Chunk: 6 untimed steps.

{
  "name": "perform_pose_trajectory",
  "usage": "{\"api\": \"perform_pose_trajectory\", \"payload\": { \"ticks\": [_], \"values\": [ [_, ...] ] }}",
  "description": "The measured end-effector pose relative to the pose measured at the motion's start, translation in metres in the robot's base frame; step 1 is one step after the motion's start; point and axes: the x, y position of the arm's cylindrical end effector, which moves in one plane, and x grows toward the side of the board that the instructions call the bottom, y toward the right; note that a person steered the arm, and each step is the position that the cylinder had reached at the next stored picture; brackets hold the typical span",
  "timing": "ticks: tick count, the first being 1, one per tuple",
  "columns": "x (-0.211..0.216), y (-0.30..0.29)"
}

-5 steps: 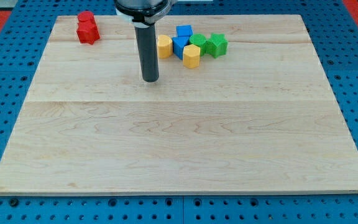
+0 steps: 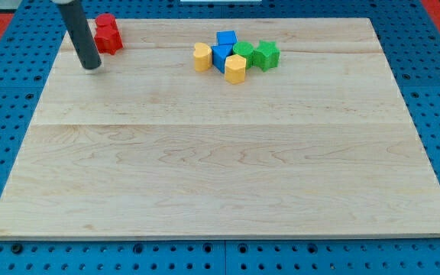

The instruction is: Push the red star to the group of blocks

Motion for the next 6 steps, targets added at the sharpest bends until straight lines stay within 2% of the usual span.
{"api": "perform_pose_trajectory", "payload": {
  "ticks": [1,4,5,6],
  "values": [
    [-0.023,-0.025],
    [-0.031,-0.047],
    [-0.051,-0.068],
    [-0.054,-0.06]
  ]
}}
